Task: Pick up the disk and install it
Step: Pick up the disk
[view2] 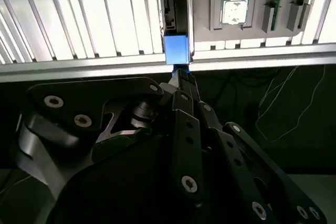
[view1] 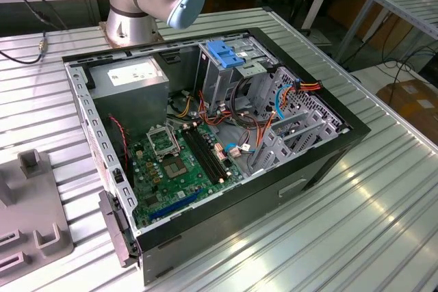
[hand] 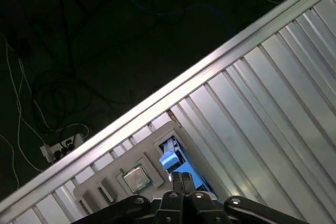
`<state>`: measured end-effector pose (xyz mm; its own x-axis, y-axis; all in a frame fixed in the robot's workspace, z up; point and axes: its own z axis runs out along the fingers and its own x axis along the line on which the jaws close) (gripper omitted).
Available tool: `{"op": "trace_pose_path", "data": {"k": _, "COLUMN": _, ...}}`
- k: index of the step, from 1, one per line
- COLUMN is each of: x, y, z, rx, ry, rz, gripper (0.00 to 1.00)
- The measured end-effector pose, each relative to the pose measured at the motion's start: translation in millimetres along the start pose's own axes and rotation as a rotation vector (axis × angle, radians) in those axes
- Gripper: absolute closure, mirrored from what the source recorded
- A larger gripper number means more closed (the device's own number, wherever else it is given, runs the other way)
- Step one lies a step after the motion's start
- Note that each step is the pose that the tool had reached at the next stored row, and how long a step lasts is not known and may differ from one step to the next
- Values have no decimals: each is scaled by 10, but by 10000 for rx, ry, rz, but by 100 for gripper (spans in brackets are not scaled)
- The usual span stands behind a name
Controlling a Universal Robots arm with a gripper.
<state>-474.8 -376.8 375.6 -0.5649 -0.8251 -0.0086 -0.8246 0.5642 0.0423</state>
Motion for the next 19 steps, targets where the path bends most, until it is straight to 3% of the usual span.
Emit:
{"op": "trace_pose_path", "data": {"k": 2, "x": 0, "y": 0, "z": 8, "rx": -1, "ry": 17, "rz": -430, "gripper": 90}}
{"op": "trace_pose_path", "data": {"k": 5, "x": 0, "y": -1, "z": 28, "rx": 20, "ry": 75, "rz": -1557, "gripper": 90}}
{"op": "trace_pose_path", "data": {"k": 6, "x": 0, "y": -2, "z": 35, "rx": 76, "ry": 86, "rz": -1875, "gripper": 90}}
{"op": "trace_pose_path", "data": {"k": 7, "x": -1, "y": -2, "z": 39, "rx": 189, "ry": 122, "rz": -1907, "gripper": 90}}
{"op": "trace_pose_path", "data": {"k": 9, "x": -3, "y": -8, "z": 55, "rx": 311, "ry": 142, "rz": -1930, "gripper": 90}}
{"op": "trace_pose_path", "data": {"k": 12, "x": -19, "y": -31, "z": 87, "rx": 371, "ry": 162, "rz": -2121, "gripper": 90}}
{"op": "trace_pose_path", "data": {"k": 19, "x": -34, "y": -57, "z": 146, "rx": 461, "ry": 218, "rz": -3362, "gripper": 90}}
